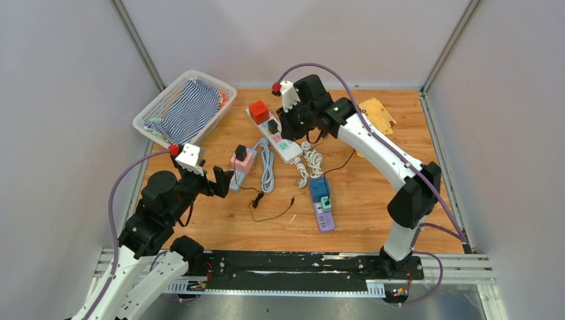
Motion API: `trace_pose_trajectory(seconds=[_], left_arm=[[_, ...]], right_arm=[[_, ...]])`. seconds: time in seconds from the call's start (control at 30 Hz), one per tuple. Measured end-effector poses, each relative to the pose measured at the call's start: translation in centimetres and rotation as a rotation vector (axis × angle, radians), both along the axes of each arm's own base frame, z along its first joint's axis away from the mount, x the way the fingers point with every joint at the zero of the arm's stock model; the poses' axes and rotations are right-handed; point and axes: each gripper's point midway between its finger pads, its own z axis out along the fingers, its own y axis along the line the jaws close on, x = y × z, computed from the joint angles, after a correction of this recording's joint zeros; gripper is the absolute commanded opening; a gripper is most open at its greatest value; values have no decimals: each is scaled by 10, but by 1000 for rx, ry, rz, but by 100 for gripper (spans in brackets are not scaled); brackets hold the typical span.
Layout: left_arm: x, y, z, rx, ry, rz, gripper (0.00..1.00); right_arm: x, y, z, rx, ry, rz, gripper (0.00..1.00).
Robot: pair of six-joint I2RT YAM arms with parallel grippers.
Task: Insert the plug
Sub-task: Insert the plug into the socket.
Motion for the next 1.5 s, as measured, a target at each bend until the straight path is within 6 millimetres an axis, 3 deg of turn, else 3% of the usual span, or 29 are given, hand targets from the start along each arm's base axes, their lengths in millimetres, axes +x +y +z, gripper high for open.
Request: trace_pose_trajectory(seconds=[0.3, 0.73, 1.5], left_arm=[[-1, 36, 9, 28, -70, 162, 100], [-8, 59, 22, 6, -133, 262, 100], [-6, 64, 13, 38, -124, 288, 100]], right_arm=[[47, 0, -44, -243, 29, -42, 0], [63, 9, -116, -375, 137, 8, 0], [97, -13, -164, -441, 187, -42, 0]])
